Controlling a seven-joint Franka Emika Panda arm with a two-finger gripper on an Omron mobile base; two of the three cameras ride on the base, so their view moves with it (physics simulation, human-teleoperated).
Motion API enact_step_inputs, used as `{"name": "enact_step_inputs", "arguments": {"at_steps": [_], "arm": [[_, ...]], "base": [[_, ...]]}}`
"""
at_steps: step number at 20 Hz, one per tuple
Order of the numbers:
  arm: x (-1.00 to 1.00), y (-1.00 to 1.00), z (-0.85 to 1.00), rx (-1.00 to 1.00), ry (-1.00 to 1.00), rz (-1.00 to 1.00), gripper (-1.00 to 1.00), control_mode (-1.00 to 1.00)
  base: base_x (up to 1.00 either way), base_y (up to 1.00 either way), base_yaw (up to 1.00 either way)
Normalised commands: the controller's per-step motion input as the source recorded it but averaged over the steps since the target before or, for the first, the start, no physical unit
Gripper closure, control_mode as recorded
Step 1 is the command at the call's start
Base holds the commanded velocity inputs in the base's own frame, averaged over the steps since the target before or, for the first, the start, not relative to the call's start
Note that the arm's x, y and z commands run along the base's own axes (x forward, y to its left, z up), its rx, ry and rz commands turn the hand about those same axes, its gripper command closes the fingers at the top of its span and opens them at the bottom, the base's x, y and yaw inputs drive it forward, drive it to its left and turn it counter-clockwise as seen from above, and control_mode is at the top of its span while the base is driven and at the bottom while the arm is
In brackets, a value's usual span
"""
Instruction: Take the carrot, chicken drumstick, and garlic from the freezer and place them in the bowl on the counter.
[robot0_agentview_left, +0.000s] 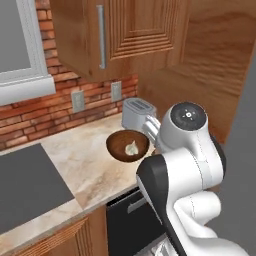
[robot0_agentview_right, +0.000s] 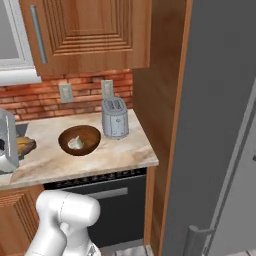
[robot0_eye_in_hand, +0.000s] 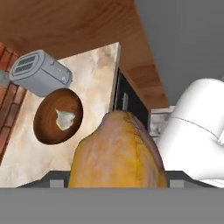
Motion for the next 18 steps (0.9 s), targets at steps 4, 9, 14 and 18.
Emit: {"name": "enact_step_inputs", "arguments": {"at_steps": [4,9,14,18], "arm": [[0.0,0.0,0.0,0.0,0.0,0.0,1.0,1.0],[0.36,-0.17,-0.02,0.0,0.01,0.0,1.0,-1.0],[1.0,-0.42,-0.29,0.0,0.14,0.04,1.0,-1.0],[1.0,-0.05,-0.31,0.01,0.13,0.02,1.0,-1.0]], "base": [[0.99,-0.01,-0.12],[0.53,-0.05,-0.03],[0.0,0.0,0.0],[0.0,0.0,0.0]]}}
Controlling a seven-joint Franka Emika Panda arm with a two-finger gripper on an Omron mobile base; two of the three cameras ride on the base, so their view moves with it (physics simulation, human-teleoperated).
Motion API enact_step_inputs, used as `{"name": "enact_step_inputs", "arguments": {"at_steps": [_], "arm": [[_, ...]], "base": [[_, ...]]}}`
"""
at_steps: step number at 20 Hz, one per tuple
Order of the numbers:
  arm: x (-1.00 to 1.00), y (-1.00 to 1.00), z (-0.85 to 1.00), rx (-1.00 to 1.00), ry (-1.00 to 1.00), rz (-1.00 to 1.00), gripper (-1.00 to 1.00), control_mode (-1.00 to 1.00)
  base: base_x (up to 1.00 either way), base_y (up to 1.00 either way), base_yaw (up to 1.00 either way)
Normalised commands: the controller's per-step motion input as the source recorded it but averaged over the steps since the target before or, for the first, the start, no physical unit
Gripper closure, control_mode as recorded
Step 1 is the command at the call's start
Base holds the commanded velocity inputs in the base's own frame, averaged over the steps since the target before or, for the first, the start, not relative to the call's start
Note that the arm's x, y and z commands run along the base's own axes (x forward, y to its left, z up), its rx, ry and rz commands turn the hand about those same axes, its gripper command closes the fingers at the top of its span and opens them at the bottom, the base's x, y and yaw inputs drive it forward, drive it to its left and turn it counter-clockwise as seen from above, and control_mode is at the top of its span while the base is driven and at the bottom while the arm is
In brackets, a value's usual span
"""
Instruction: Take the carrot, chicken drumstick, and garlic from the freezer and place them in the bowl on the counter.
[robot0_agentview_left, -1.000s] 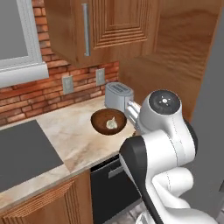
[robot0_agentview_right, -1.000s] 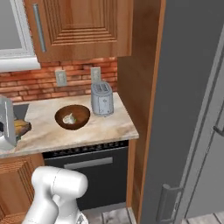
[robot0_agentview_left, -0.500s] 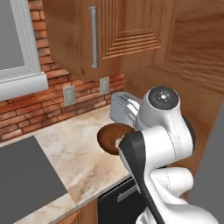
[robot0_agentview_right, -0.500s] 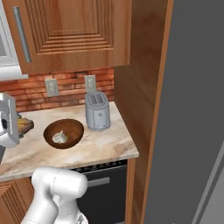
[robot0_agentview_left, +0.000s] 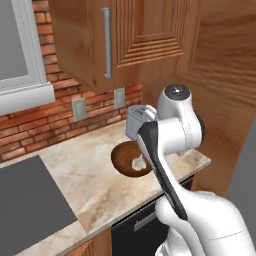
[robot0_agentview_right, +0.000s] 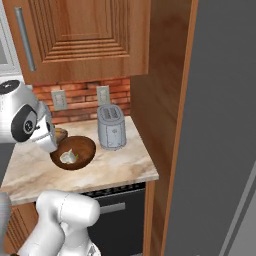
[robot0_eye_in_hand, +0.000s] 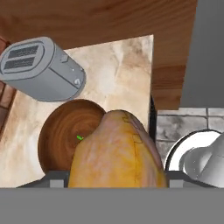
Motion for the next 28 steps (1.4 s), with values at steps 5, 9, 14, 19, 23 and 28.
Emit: {"name": "enact_step_inputs", "arguments": {"at_steps": [5,9,14,19,23,28], "arm": [[1.0,0.0,-0.49,0.04,0.19,0.04,1.0,-1.0],[0.92,0.0,-0.56,0.01,0.19,0.03,1.0,-1.0],[0.57,0.29,-0.54,0.01,0.15,0.03,1.0,-1.0],[0.19,0.33,-0.53,0.0,0.07,0.04,1.0,-1.0],[0.23,0.02,-0.48,-0.02,0.0,0.0,1.0,-1.0],[0.29,0.0,-0.34,-0.06,0.0,0.0,1.0,-1.0]], "base": [[0.0,0.0,0.0],[0.0,0.0,0.0],[0.0,0.0,0.0],[0.0,0.0,0.0],[0.0,0.0,0.0],[0.0,0.0,0.0]]}}
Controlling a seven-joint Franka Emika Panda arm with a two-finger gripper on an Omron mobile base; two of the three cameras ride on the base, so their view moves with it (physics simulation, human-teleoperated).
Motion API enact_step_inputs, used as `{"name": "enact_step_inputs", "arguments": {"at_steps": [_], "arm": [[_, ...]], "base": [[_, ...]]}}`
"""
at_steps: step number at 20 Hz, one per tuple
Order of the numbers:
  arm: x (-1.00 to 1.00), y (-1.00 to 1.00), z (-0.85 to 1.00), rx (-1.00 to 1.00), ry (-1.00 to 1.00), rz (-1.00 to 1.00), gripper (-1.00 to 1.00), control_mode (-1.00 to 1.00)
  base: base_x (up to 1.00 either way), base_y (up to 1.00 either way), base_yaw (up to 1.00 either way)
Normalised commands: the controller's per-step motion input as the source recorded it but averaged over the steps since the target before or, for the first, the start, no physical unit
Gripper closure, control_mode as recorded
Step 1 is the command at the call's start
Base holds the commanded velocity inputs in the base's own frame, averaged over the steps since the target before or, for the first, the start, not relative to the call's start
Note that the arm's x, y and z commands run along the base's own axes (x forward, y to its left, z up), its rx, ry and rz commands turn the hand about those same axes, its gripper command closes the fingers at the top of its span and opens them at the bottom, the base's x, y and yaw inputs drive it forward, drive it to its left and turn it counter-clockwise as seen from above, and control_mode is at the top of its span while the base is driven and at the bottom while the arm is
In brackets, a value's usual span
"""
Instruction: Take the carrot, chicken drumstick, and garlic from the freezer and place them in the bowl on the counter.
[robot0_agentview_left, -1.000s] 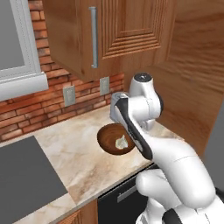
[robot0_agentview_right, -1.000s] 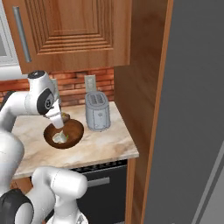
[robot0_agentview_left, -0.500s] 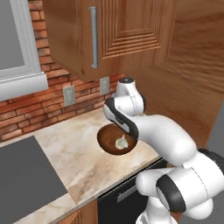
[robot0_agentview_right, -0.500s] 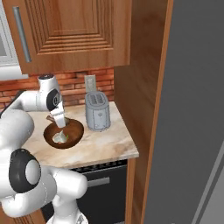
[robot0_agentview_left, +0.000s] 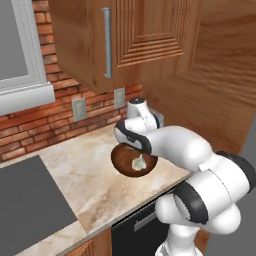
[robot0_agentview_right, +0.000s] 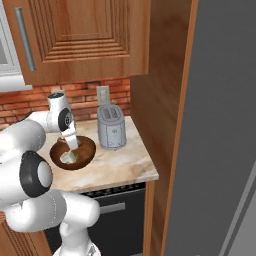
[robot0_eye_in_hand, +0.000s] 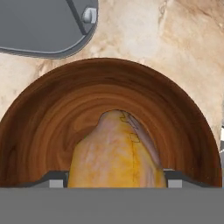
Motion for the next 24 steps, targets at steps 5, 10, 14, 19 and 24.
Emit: {"name": "enact_step_inputs", "arguments": {"at_steps": [5,10,14,19,24], "arm": [[0.39,0.0,-0.17,-0.06,0.0,0.0,1.0,-1.0],[0.33,0.0,-0.1,-0.07,0.0,0.0,-1.0,-1.0],[0.17,0.0,-0.05,-0.04,0.0,0.0,-1.0,-1.0],[0.0,0.0,0.01,0.0,0.0,0.0,-1.0,-1.0],[-0.15,-0.04,0.23,0.0,-0.12,0.0,-1.0,-1.0]], "base": [[0.0,0.0,0.0],[0.0,0.0,0.0],[0.0,0.0,0.0],[0.0,0.0,0.0],[0.0,0.0,0.0]]}}
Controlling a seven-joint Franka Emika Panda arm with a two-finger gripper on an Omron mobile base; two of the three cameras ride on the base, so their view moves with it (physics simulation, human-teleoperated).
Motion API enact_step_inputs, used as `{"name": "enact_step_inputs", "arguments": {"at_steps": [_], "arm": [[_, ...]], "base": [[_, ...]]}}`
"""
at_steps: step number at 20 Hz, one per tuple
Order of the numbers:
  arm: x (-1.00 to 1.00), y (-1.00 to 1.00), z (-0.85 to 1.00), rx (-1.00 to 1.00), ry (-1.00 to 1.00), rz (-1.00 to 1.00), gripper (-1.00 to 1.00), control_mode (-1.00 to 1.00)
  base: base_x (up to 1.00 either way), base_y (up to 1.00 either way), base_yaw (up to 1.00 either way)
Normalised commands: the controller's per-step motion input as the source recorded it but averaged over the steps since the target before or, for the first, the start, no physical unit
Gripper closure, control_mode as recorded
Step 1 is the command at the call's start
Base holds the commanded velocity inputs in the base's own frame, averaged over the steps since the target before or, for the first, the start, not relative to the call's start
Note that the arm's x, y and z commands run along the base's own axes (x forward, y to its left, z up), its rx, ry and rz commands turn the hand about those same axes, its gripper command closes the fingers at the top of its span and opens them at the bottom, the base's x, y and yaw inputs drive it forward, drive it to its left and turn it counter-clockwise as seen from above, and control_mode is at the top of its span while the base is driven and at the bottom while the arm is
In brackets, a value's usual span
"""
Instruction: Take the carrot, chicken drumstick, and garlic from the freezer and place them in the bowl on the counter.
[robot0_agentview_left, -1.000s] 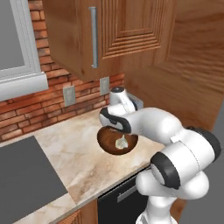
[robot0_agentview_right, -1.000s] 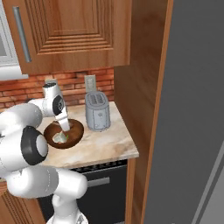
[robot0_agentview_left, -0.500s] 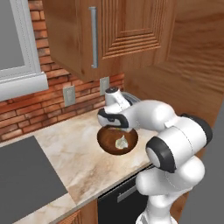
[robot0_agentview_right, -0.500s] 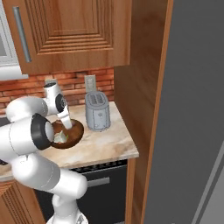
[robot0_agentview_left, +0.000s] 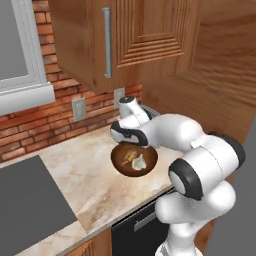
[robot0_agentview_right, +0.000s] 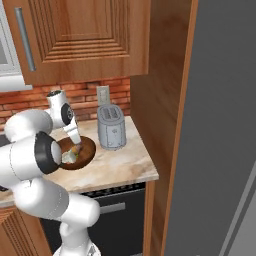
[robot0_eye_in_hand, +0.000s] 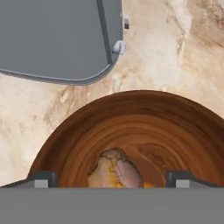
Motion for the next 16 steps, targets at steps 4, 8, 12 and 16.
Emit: {"name": "enact_step_inputs", "arguments": {"at_steps": [4,8,12,16], "arm": [[-0.59,-0.03,0.43,0.0,-0.24,-0.01,-1.0,-1.0],[-1.0,-0.06,0.58,0.0,-0.38,-0.06,-1.0,-1.0],[-1.0,-0.11,0.83,0.0,-0.53,-0.09,-1.0,-1.0],[-1.0,-0.17,0.94,0.0,-0.62,-0.07,-1.0,-1.0]], "base": [[0.0,0.0,0.0],[0.0,0.0,0.0],[0.0,0.0,0.0],[0.0,0.0,0.0]]}}
